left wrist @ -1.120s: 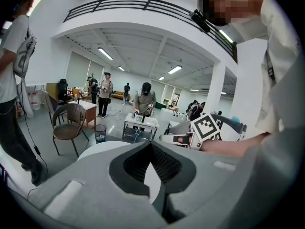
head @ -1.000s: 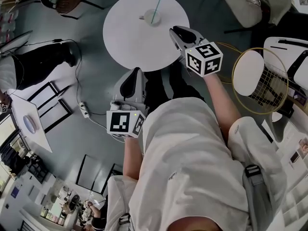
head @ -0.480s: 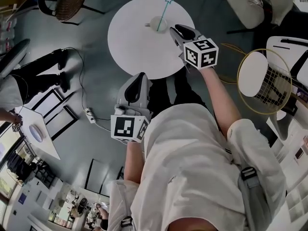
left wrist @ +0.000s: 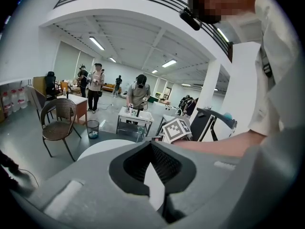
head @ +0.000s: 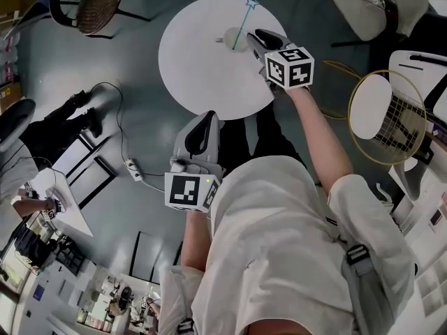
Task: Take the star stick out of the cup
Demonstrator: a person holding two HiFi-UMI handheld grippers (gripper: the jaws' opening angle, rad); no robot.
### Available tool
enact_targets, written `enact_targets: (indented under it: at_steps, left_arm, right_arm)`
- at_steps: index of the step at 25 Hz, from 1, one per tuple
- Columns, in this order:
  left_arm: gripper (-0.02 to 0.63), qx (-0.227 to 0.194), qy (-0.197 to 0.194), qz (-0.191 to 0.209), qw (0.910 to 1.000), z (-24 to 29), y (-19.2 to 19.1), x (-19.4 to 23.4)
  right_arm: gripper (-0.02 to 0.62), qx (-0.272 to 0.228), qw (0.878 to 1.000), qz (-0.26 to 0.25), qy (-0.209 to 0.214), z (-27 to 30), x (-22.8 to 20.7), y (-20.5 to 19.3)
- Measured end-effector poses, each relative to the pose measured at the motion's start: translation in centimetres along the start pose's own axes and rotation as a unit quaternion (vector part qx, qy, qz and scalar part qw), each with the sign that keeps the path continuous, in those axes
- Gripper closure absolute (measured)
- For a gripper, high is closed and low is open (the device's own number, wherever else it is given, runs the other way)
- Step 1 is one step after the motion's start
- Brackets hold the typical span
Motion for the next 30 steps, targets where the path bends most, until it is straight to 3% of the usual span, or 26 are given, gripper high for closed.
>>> enact_targets:
  at_steps: [24, 30]
  left_arm:
    - [0.598, 0.009, 0.029, -0.027, 0.9992, -2.8, -1.9, 4.6]
    - [0.598, 0.009, 0.031, -0.030, 0.9990, -3.0, -2.0, 5.2]
  right_arm:
    - [0.508, 0.052, 0.998, -0.002, -0.047, 7.6, -2.8, -1.9]
    - [0.537, 0.058, 0.996, -0.005, -0.062, 8.4, -3.4, -2.1]
Point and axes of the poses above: the fingertips, and each gripper's own axes: z forward along the fingers, x to its left, y out of its top, the point moved 4 cm from there along -z, backward along the fingers, and after that the axes turned 1 degree about z, right-handed, at the moved point
